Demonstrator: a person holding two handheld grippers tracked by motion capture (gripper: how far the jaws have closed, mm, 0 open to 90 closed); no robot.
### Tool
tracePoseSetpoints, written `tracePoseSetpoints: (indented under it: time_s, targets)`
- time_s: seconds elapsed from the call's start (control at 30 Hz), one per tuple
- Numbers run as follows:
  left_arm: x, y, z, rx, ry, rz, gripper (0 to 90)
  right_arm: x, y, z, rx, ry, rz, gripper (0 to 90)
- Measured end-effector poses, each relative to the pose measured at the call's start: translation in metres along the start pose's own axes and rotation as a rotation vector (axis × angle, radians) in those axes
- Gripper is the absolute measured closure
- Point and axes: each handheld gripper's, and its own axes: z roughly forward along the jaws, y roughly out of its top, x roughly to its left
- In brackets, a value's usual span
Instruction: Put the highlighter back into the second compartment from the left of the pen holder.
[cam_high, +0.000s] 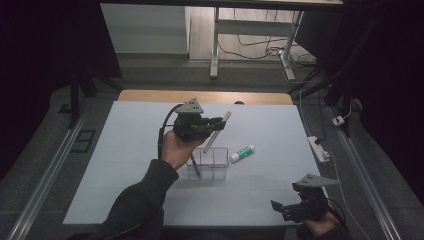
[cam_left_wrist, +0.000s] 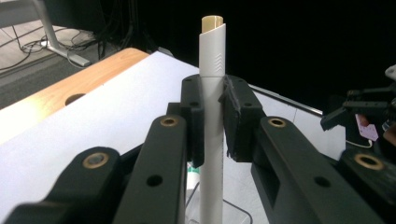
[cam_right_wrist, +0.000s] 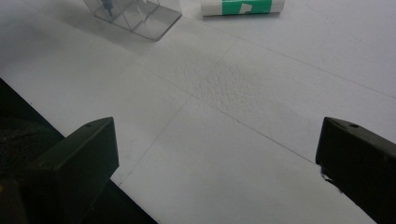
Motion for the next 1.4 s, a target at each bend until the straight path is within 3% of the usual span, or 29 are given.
tracePoseSetpoints:
  time_s: [0.5, 0.77, 1.0, 1.23, 1.4]
  targets:
    - [0.003, -0.032, 0.017, 0.042, -0.007, 0.003, 78.9, 0.000, 0.000, 0.000, 0.001, 0.005, -0.003, 0.0]
    - [0.004, -0.048, 0.018, 0.070, 0.008, -0.027, 78.9, 0.000, 0.000, 0.000, 0.002, 0.005, -0.005, 0.0]
    - [0.002, -0.057, 0.020, 0.121, 0.037, -0.015, 78.0, 0.000, 0.000, 0.000, 0.004, 0.006, -0.005, 0.0]
    - [0.002, -0.055, 0.015, 0.106, 0.054, -0.001, 65.4, 0.000, 0.000, 0.001, 0.004, 0.006, -0.005, 0.0]
    - [0.000, -0.051, 0.006, 0.087, 0.069, 0.035, 55.8, 0.000, 0.000, 0.000, 0.004, 0.006, -0.006, 0.0]
